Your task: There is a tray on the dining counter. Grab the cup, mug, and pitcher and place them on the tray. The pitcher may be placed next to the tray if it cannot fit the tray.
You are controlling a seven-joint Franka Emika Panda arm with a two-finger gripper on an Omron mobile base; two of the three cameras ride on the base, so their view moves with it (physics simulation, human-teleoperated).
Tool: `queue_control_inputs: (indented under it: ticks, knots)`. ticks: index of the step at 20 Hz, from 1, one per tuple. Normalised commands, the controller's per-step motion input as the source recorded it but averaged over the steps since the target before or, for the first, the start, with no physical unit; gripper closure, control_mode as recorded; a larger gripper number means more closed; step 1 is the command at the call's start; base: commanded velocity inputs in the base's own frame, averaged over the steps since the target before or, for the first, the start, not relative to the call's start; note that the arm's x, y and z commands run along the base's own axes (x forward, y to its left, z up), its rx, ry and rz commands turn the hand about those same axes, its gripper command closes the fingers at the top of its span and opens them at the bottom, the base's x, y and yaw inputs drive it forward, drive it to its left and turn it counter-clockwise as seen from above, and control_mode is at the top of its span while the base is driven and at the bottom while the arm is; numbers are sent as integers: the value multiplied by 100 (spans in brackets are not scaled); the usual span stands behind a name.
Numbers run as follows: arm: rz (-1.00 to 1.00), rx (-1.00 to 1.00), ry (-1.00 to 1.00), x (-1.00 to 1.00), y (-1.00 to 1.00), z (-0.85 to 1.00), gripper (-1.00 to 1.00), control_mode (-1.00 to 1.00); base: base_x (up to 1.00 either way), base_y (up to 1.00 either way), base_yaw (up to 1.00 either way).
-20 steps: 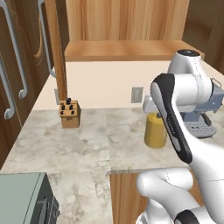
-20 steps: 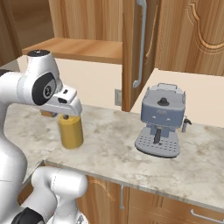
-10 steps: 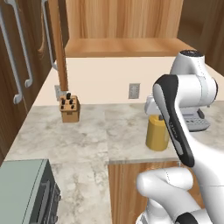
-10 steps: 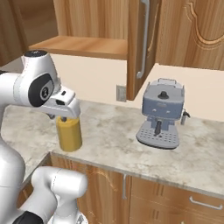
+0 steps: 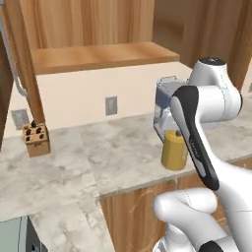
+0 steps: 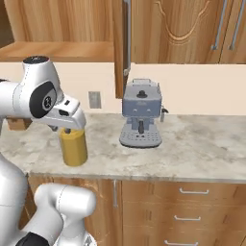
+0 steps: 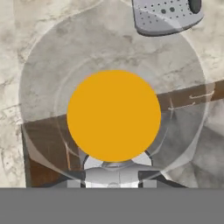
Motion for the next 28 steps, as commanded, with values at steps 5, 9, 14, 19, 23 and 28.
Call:
queue_control_inputs:
  ticks: [5, 9, 14, 19, 23, 28]
  knots:
    - [0, 0, 0, 0, 0, 0, 100, 100, 0, 0, -78]
    - [0, 0, 0, 0, 0, 0, 100, 100, -1, 0, -83]
    - [0, 0, 0, 0, 0, 0, 100, 100, 0, 0, -83]
    - [0, 0, 0, 0, 0, 0, 100, 100, 0, 0, -82]
    - [0, 0, 0, 0, 0, 0, 100, 100, 15, 0, -81]
    - [0, 0, 0, 0, 0, 0, 100, 100, 40, 0, -84]
